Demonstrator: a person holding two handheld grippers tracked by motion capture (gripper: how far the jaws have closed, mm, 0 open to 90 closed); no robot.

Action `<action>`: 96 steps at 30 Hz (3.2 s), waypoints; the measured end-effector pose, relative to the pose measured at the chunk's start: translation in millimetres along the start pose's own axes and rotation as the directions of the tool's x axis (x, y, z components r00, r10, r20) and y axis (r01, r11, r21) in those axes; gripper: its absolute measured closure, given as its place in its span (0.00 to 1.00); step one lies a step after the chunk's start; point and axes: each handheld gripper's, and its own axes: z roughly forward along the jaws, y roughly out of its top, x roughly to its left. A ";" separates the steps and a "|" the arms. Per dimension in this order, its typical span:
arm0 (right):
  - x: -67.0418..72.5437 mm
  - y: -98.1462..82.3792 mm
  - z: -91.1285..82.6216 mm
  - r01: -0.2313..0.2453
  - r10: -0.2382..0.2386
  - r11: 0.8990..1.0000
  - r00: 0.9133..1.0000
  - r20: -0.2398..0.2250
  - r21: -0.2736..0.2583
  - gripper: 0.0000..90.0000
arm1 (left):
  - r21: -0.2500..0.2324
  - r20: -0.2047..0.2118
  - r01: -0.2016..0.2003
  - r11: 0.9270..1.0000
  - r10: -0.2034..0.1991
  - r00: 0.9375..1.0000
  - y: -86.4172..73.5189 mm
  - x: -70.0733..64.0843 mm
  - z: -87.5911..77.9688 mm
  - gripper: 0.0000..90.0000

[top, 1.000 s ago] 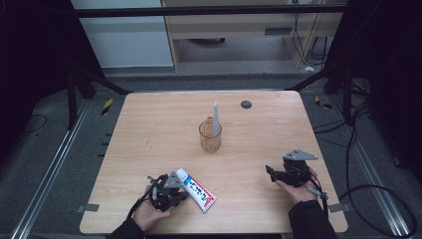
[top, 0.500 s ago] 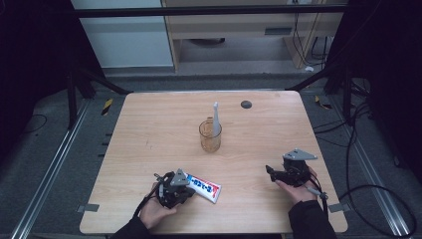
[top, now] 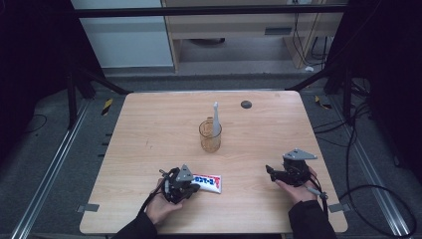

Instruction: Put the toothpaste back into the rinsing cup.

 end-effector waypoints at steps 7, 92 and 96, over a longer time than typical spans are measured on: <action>-0.2 0.0 0.3 0.000 0.000 1.000 1.000 0.000 0.002 0.27 | -0.009 -0.009 0.010 1.000 -0.010 1.000 5.4 4.1 5.4 1.00; -5.4 -1.9 0.1 -0.019 0.019 1.000 1.000 0.005 0.017 0.28 | 0.036 -0.061 0.051 0.998 -0.049 0.997 53.2 37.9 -39.7 0.44; -5.8 -1.9 -0.3 -0.021 0.021 1.000 1.000 0.004 0.019 0.28 | 0.062 -0.048 0.043 0.997 -0.040 0.998 57.6 34.7 -32.1 0.43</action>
